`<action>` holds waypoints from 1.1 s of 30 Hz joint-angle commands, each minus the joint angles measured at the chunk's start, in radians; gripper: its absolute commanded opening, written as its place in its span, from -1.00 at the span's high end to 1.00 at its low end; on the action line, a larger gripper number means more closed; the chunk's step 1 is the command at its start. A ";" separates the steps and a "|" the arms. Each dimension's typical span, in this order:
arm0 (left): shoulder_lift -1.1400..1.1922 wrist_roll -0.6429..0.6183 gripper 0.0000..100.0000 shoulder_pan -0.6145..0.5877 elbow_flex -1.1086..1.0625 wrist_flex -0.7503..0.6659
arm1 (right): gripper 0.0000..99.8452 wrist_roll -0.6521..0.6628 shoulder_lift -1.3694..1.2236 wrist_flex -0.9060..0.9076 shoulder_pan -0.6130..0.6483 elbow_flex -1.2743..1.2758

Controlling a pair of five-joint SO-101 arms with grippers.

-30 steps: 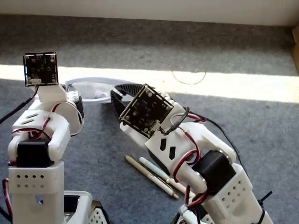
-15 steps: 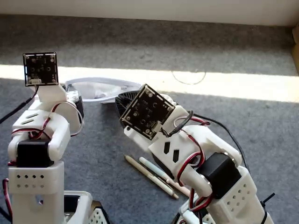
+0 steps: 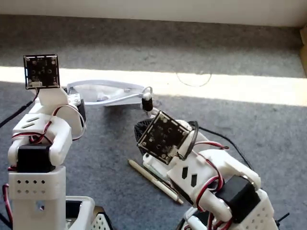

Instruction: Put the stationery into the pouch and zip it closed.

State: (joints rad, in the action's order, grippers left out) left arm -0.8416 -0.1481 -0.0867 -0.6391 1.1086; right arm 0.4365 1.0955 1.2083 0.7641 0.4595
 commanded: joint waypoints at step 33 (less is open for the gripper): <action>0.035 -0.002 0.98 -0.012 -0.047 -0.003 | 0.98 -0.055 0.087 -0.108 -0.087 0.438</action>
State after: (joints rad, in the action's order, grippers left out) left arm -0.8416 -0.1481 -0.0867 -0.6391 1.1086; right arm 0.3920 1.2137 1.1270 0.6905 0.9030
